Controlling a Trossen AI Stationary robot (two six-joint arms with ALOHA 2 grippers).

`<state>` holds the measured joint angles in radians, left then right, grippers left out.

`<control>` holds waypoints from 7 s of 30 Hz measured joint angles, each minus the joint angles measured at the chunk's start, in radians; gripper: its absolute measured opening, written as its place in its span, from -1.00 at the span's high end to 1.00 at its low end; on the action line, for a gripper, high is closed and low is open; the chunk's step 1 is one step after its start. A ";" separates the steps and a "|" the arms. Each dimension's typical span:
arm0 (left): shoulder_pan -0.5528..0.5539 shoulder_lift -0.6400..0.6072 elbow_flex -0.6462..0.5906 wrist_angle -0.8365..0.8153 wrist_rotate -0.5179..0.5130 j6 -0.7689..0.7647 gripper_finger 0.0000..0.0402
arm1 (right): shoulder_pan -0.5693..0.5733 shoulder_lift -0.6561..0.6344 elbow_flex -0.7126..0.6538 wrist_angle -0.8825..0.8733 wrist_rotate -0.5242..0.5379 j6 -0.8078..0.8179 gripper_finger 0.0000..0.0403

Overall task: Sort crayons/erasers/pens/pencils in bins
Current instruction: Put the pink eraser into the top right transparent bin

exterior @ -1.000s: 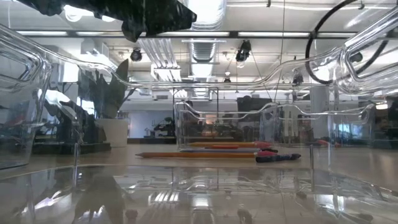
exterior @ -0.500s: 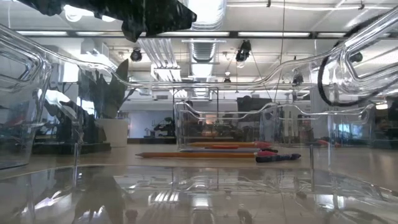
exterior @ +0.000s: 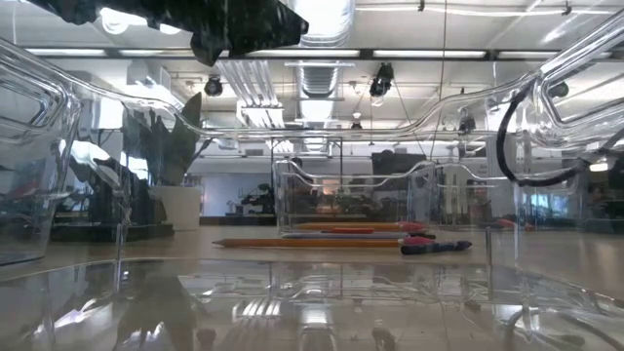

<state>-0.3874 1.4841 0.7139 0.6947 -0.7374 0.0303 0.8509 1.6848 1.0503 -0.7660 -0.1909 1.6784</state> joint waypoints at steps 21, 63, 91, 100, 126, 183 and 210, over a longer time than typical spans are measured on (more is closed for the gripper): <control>0.000 0.000 0.000 0.000 0.000 0.000 0.38 | 0.000 -0.064 -0.050 0.073 0.003 -0.097 0.50; 0.000 0.000 -0.001 -0.001 0.000 0.000 0.38 | 0.000 -0.106 -0.124 0.072 -0.032 -0.221 0.45; 0.000 0.000 -0.001 -0.001 0.000 0.000 0.38 | -0.005 -0.108 -0.133 0.065 -0.060 -0.355 0.71; 0.000 0.000 -0.001 -0.001 0.000 0.000 0.38 | -0.007 -0.179 -0.128 0.066 -0.060 -0.384 0.71; 0.000 0.000 -0.001 -0.001 0.000 0.000 0.38 | -0.005 -0.178 -0.128 0.160 0.012 -0.049 0.23; 0.000 0.000 -0.001 -0.002 0.000 0.000 0.38 | 0.011 -0.195 -0.190 0.094 0.027 -0.243 0.76; 0.000 0.000 -0.001 -0.002 0.000 0.001 0.38 | -0.900 -0.741 -0.188 -0.168 0.710 -0.974 0.75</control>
<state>-0.3874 1.4845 0.7128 0.6930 -0.7372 0.0315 -0.0486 0.9441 0.8623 -0.9341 0.5195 0.7048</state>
